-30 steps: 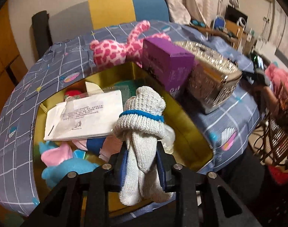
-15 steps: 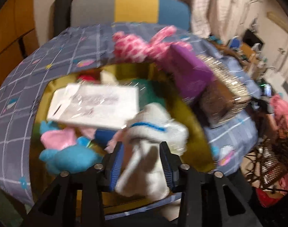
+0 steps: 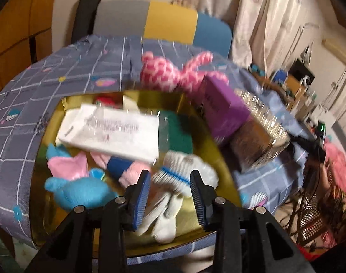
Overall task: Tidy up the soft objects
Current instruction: 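Carry the black beaded hair tie into the gold tray and open the right tool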
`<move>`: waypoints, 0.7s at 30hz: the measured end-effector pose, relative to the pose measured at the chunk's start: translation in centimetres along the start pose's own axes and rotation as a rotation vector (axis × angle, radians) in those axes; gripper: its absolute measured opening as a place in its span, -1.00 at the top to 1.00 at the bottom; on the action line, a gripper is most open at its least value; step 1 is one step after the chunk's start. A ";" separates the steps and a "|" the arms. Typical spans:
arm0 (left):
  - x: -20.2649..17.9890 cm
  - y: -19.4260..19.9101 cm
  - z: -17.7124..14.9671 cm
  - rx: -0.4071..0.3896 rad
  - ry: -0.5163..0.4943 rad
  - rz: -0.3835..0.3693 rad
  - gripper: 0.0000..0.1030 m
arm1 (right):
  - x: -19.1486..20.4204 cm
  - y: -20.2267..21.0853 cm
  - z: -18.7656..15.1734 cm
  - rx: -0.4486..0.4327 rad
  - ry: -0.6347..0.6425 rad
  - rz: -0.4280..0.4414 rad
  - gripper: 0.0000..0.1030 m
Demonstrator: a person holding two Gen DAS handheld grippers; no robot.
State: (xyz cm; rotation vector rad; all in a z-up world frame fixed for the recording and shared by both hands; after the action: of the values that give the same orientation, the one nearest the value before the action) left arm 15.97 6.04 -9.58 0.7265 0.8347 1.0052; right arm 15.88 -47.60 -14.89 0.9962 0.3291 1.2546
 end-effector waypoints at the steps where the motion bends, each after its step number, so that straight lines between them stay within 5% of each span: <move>1: -0.1 0.4 0.2 -0.018 0.005 -0.012 0.28 | 0.4 0.3 -0.1 -0.002 0.008 0.004 0.81; 7: -0.5 0.7 0.2 -0.049 0.037 -0.043 0.27 | 2.1 1.3 -0.7 0.006 0.072 -0.056 0.75; 16: -0.8 0.6 -1.1 -0.033 0.096 -0.090 0.27 | -0.6 -2.9 2.6 0.080 -0.067 -0.160 -0.06; 20: -1.1 0.5 -1.2 -0.031 0.100 -0.095 0.27 | -1.0 -5.4 2.9 0.132 -0.046 -0.214 0.02; 21: -1.2 0.5 -1.2 -0.031 0.100 -0.096 0.27 | -1.0 -5.8 2.8 0.140 -0.035 -0.220 0.23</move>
State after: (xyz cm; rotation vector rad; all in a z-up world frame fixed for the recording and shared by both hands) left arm 14.35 5.29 -9.49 0.6076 0.9304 0.9722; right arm 21.18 -49.64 -18.09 1.0696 0.4908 1.0243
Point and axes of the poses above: each gripper's, at about its wrist camera, not at the fingertips, and y roughly against the way its jaws point, x to its left, z to its top, the point moved 6 cm from there along -y, roughly the way its jaws point, and after that the axes turned 11 degrees about x, right-handed, at the moved point
